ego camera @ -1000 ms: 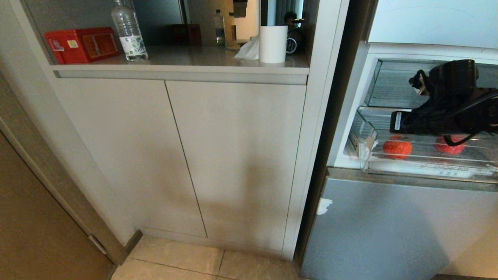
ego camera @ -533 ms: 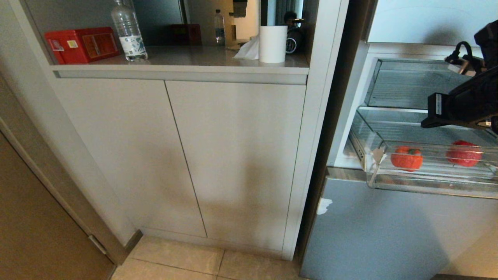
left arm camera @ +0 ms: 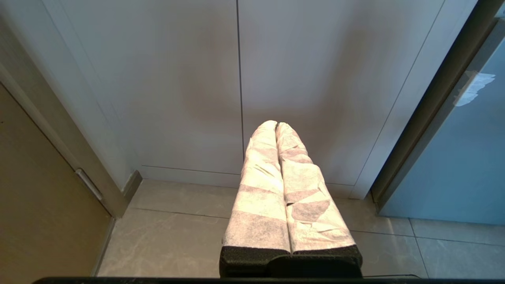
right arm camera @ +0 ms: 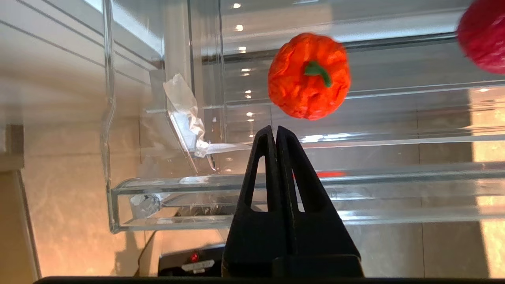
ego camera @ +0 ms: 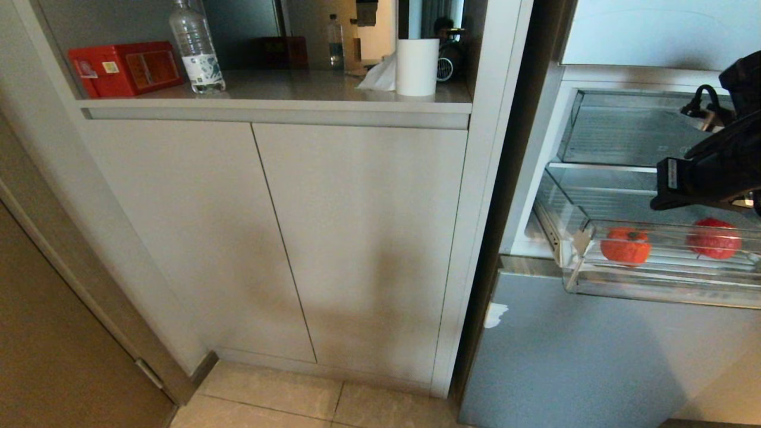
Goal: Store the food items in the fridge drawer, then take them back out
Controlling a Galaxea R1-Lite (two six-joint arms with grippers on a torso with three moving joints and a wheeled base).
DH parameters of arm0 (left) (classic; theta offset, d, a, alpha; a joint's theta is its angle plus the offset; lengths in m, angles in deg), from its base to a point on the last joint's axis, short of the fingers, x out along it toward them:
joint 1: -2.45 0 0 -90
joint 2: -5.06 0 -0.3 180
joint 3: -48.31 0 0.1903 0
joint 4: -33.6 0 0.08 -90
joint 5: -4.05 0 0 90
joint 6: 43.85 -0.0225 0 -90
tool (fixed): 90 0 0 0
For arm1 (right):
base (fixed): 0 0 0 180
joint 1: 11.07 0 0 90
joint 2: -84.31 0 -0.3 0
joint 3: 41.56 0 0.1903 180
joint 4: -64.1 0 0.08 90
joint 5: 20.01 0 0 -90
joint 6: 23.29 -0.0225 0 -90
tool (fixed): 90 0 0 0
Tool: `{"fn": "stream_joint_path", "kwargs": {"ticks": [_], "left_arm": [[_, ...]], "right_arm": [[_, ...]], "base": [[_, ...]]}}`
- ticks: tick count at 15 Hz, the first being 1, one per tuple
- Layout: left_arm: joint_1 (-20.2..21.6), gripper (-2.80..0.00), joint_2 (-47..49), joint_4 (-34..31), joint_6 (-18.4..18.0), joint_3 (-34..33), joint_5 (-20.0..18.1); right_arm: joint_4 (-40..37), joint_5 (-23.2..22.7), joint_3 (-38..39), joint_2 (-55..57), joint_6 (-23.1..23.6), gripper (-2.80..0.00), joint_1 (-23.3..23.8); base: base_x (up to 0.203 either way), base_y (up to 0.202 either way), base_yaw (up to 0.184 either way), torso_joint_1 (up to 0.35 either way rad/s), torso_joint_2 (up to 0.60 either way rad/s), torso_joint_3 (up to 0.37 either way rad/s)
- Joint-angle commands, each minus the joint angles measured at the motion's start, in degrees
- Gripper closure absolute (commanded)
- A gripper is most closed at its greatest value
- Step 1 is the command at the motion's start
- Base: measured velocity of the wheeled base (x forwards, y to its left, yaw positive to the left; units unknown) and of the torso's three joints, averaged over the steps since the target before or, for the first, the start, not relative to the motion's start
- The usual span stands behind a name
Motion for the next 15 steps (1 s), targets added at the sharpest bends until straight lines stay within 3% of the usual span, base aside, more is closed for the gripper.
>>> {"fn": "stream_joint_path", "kwargs": {"ticks": [1, 5, 8, 12, 15], "left_arm": [[0.05, 0.0, 0.0, -0.01, 0.04, 0.0, 0.02], [0.05, 0.0, 0.0, -0.01, 0.04, 0.0, 0.02], [0.05, 0.0, 0.0, -0.01, 0.04, 0.0, 0.02], [0.05, 0.0, 0.0, -0.01, 0.04, 0.0, 0.02], [0.05, 0.0, 0.0, -0.01, 0.04, 0.0, 0.02]], "right_arm": [[-0.31, 0.0, 0.36, 2.4, 0.36, 0.0, 0.71], [-0.68, 1.21, 0.22, 4.36, 3.26, 0.0, 0.87], [-7.76, 1.39, -0.47, 3.99, 5.41, 0.0, 1.23], [-13.88, -1.05, 0.53, -3.26, 5.92, 0.0, 3.22], [-12.53, -1.45, -0.04, -2.98, 5.46, 0.0, 3.79]], "base": [[0.0, 0.0, 0.0, 0.0, 0.0, 0.0], [0.0, 0.0, 0.0, 0.0, 0.0, 0.0], [0.0, 0.0, 0.0, 0.0, 0.0, 0.0], [0.0, 0.0, 0.0, 0.0, 0.0, 0.0], [0.0, 0.0, 0.0, 0.0, 0.0, 0.0]]}}
